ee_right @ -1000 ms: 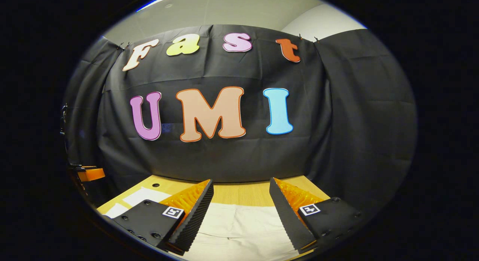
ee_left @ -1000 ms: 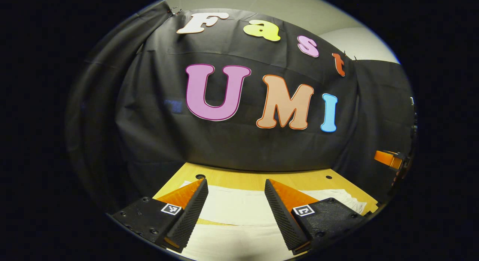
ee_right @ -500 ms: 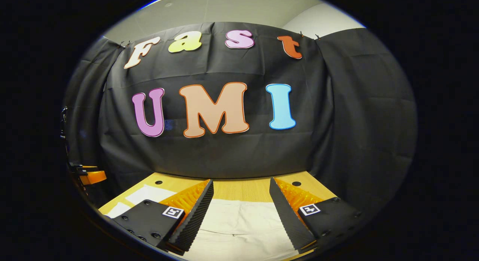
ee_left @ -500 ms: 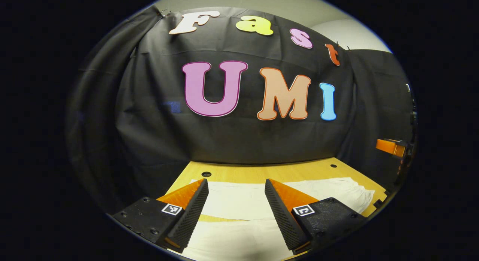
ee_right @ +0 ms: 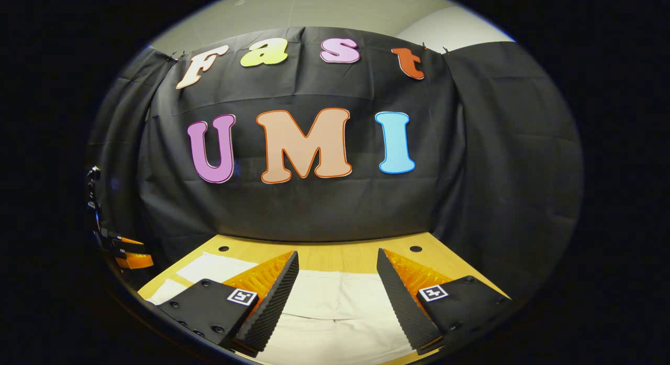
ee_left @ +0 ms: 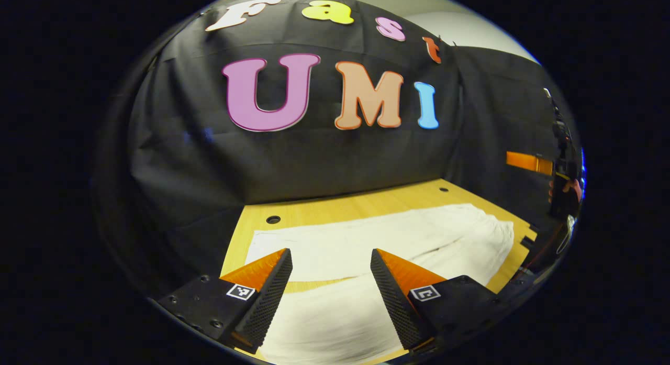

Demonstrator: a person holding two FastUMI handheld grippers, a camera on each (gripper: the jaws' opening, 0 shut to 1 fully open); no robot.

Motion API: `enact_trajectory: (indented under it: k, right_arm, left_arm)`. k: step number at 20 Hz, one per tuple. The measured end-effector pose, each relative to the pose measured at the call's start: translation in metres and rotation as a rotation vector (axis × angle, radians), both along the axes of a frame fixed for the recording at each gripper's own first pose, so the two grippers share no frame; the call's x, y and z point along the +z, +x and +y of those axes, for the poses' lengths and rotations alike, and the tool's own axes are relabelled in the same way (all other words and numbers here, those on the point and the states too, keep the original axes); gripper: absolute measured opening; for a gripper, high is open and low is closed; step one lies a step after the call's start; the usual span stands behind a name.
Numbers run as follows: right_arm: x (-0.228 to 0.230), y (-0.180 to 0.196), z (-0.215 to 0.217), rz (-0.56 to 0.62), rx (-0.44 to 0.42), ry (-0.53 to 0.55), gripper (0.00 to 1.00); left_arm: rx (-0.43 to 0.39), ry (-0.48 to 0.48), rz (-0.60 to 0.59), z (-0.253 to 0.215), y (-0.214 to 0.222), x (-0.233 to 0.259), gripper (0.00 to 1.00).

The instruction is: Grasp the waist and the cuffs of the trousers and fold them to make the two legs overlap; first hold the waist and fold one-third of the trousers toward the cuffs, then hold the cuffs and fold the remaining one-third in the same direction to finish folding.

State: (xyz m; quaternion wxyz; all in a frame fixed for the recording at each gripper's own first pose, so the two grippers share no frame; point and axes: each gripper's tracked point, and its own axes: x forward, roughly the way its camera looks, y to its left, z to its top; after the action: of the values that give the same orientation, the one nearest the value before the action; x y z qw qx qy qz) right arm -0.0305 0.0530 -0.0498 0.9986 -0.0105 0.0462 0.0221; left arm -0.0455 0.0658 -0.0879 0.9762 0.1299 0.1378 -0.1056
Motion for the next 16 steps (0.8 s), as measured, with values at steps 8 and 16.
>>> enact_trajectory:
  k: [8, 16]
  right_arm:
    - [-0.025, -0.017, 0.007, 0.053, -0.007, -0.005, 0.96]
    - [-0.036, -0.038, -0.006, 0.079, -0.04, -0.026, 0.96]
  left_arm:
    - [-0.224, 0.279, 0.365, 0.038, -0.059, -0.098, 0.92]
    - [-0.472, 0.508, 0.709, 0.053, -0.096, -0.187, 0.89]
